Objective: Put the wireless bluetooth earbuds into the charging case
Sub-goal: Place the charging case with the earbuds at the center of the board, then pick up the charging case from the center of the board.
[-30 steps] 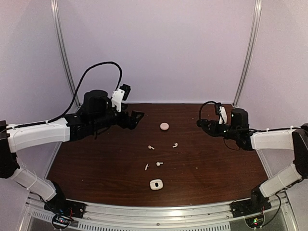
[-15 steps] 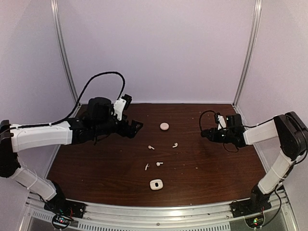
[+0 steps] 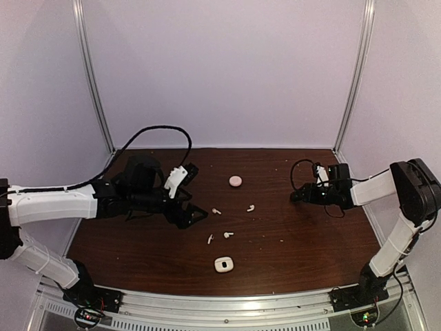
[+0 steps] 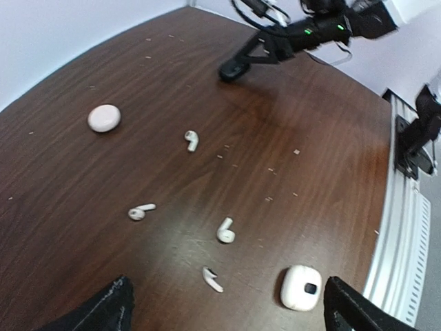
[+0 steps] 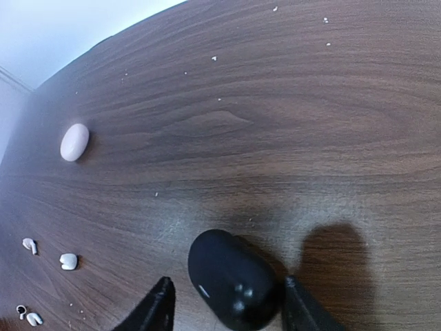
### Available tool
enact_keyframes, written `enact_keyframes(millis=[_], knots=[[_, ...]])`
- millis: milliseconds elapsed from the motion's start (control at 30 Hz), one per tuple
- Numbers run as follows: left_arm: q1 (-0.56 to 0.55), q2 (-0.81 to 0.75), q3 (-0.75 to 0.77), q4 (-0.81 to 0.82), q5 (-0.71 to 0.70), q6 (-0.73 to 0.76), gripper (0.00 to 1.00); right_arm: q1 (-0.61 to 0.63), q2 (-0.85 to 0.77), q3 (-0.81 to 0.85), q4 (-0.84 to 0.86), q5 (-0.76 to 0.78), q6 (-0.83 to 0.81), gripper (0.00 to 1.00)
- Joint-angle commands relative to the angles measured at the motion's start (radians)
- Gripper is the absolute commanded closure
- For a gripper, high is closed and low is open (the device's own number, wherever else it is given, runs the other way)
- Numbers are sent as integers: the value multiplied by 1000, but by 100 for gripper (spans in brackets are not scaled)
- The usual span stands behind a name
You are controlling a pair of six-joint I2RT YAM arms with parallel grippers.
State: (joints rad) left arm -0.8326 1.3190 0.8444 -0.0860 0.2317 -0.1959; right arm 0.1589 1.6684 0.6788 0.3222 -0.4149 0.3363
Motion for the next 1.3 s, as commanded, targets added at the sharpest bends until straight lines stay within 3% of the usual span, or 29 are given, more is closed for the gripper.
enact_keyframes(millis=[0,167,300,633,867,1267], knots=[[-126,-5,-5,-62,34,102,3,-21,-2,23,-14,18,-28,39],[-207,32,-7,-126,25,152,9,-21,-40,24,-24,15,-31,26],[-256,81,-5,-130,22,185,13,-18,-112,1,-22,-18,-25,23],[-315,227,-74,122,-33,123,24,41,-250,-50,-21,-134,-1,24],[-331,311,-115,253,-66,131,25,59,-278,-88,13,-231,40,26],[-335,399,-166,385,-99,173,32,108,-340,-114,-20,-293,70,29]])
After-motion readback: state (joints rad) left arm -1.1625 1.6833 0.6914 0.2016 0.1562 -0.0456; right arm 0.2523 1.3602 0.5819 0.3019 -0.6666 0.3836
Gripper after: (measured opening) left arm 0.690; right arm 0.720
